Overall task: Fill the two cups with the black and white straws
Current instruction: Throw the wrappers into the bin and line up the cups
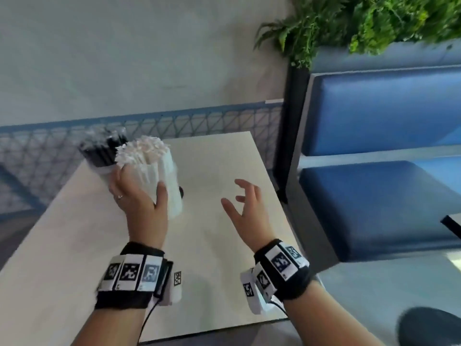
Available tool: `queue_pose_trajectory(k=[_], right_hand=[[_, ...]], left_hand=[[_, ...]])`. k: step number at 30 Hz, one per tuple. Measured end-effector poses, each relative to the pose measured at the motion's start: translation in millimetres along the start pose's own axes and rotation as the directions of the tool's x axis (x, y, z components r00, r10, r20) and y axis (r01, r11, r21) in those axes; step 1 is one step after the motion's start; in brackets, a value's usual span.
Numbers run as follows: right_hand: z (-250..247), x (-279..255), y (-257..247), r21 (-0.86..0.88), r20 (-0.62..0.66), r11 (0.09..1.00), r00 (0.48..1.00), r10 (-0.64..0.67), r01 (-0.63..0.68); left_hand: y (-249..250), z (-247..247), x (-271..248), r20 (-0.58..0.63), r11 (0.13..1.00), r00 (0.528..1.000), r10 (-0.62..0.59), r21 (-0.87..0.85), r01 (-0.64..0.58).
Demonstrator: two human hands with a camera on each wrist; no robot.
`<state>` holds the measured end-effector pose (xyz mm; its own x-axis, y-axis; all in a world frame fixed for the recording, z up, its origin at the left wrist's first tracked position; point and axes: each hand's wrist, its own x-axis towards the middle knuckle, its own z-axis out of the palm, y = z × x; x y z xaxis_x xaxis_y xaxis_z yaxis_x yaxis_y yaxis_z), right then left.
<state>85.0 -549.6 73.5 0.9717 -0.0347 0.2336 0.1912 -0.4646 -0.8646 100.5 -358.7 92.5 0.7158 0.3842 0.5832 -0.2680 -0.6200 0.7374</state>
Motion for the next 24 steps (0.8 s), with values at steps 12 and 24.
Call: queue_pose_trajectory(k=[12, 24], right_hand=[[168, 102, -67, 0.295, 0.208, 0.857, 0.904, 0.374, -0.422], [207, 120, -52, 0.397, 0.24, 0.654, 0.761, 0.603, -0.643]], left_hand=[[-171, -40, 152, 0.215, 0.677, 0.644, -0.735, 0.16, 0.719], [-217, -12, 192, 0.316, 0.525, 0.533, -0.785, -0.117, 0.843]])
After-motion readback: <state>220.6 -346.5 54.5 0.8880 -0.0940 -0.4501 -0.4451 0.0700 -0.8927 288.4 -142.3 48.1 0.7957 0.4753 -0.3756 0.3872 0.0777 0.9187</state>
